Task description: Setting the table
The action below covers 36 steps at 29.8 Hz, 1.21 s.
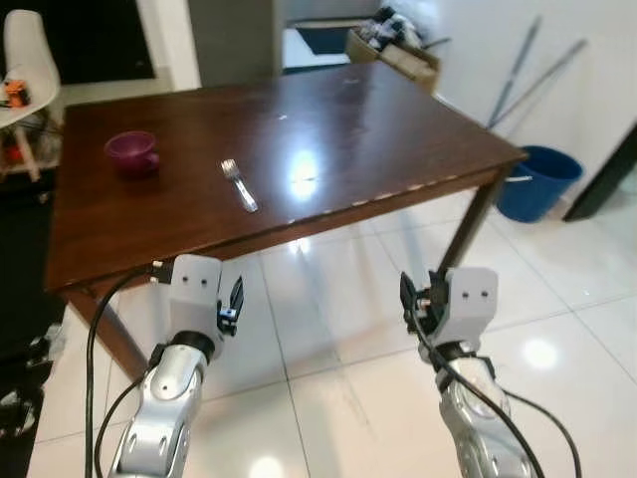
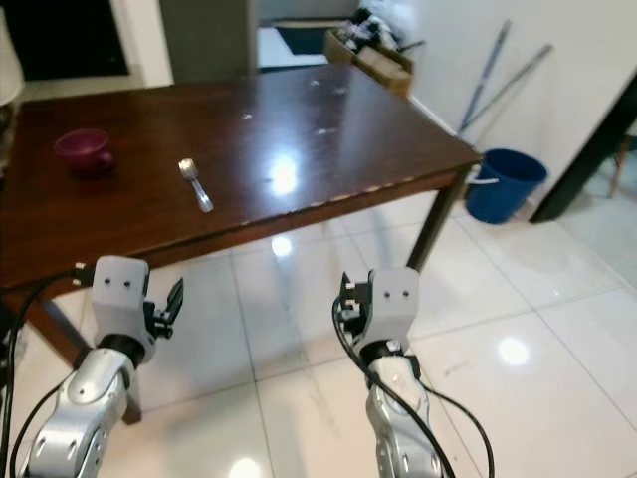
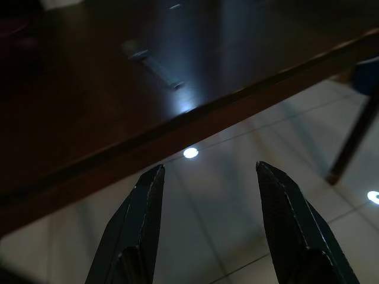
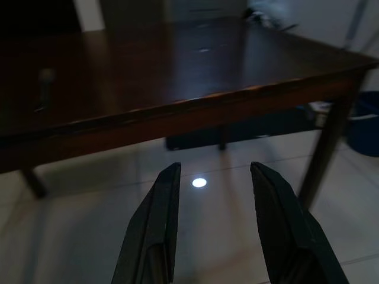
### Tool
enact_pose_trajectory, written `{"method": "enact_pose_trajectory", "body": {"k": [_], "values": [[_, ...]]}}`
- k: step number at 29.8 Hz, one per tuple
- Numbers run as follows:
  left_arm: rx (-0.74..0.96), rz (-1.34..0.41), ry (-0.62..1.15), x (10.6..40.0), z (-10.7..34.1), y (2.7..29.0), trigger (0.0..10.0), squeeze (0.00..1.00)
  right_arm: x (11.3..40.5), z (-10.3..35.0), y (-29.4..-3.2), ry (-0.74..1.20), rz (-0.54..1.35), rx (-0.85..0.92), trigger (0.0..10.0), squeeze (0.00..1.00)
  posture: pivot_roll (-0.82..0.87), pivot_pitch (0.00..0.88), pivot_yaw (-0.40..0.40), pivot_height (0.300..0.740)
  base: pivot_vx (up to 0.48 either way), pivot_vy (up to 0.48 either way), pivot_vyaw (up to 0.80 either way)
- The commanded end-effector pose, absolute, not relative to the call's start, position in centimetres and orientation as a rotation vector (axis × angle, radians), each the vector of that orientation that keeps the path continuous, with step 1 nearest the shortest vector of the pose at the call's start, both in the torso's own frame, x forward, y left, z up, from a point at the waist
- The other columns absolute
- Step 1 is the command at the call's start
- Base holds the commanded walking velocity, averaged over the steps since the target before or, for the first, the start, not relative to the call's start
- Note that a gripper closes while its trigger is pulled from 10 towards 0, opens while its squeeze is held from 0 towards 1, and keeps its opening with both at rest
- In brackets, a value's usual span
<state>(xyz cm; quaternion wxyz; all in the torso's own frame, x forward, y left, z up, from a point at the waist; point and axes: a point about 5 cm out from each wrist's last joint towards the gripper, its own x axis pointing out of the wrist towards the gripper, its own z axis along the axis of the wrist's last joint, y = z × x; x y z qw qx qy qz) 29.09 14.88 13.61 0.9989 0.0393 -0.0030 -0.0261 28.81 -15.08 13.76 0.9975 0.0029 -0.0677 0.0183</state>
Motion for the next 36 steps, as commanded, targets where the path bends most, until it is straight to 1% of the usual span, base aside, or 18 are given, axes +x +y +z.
{"method": "enact_pose_trajectory", "body": {"k": [1, 36], "values": [[0.089, -0.051, 0.010, 28.96, 13.14, 14.90, 10.0, 0.00, 28.73, 13.21, -15.31, -0.109, 0.028, 0.006, 10.0, 0.00, -0.05, 0.000, 0.064, 0.740, 0.000, 0.000, -0.80], [0.086, -0.053, 0.008, 29.11, 13.17, 14.90, 10.0, 0.00, 28.73, 13.14, -15.38, -0.105, 0.021, 0.006, 10.0, 0.00, -0.05, 0.000, 0.067, 0.740, 0.000, 0.000, -0.80]]}}
